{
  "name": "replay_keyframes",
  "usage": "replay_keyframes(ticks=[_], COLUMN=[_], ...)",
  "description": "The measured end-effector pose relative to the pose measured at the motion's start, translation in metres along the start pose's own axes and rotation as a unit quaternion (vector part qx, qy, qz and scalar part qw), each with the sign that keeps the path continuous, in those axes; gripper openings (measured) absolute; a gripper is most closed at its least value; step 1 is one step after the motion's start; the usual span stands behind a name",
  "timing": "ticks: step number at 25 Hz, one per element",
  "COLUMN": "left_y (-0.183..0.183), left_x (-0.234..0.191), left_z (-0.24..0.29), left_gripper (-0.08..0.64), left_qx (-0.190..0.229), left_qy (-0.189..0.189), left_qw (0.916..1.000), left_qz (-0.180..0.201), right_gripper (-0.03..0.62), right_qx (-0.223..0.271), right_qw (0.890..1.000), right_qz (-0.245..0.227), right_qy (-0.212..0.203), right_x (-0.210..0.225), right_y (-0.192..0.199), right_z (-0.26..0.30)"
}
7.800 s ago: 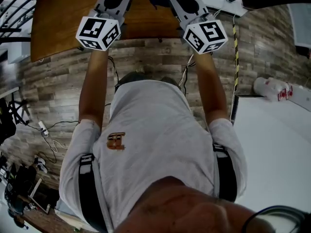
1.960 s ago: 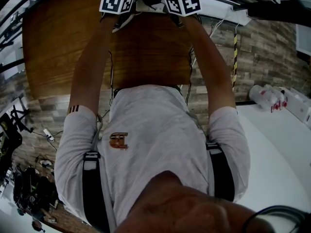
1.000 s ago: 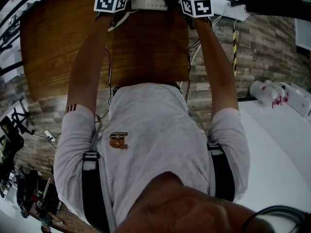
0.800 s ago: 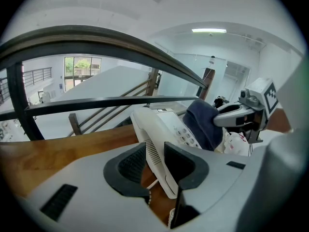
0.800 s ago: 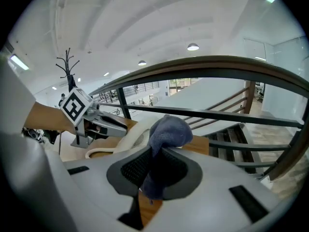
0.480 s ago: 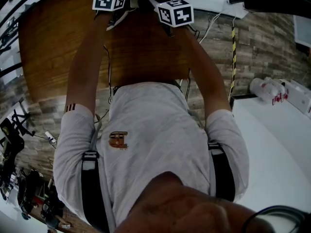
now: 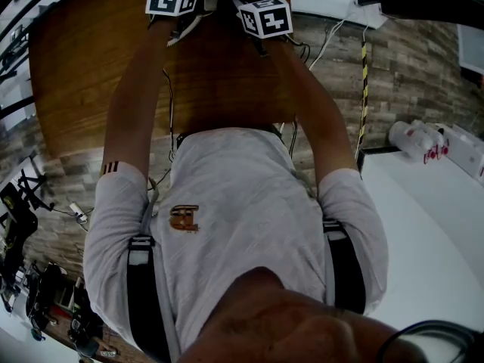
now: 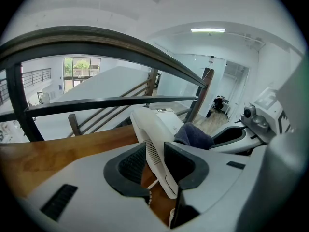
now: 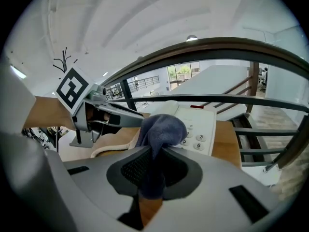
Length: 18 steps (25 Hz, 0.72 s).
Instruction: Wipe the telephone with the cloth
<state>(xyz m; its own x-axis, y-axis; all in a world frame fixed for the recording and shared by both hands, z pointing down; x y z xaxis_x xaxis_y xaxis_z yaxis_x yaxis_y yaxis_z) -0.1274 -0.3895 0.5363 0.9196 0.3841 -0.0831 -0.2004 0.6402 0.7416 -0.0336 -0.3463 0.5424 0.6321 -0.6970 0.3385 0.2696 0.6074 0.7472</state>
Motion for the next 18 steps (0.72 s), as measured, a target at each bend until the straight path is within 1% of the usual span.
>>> replay_keyframes(ticks=[9,18], left_y=[0.000,0.001], left_x=[-0.002,0.000], left_z=[-0.001,-0.001], left_gripper=[0.126,0.126], left_qx=[0.004,0.003], left_qy=[0.002,-0.005], left_qw=[1.0000,1.0000], left_qz=[-0.002,0.002], right_gripper=[0.072,0.072], right_qx=[-0.025,-0.023], right_qw=[0.999,0.997], right_qz=[-0.012,0.001], right_qy=[0.040,0.078], right_x=[0.030,0.057], right_y=[0.021,0.031], right_z=[-0.024,-0.056])
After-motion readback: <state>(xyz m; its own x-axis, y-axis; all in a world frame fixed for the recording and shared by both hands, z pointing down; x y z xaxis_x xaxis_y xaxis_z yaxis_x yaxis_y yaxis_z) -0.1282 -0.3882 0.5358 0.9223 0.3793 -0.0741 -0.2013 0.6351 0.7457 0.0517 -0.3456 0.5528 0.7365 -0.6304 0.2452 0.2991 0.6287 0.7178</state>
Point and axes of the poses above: the fingertips, and each gripper's own axes: z forward along the fingers, x to its right, y out of its underside, the point moved 2 cm from there along -z, backward along the fingers, and after that the axes turned 12 degrees about -y, right-handed, at the moved point
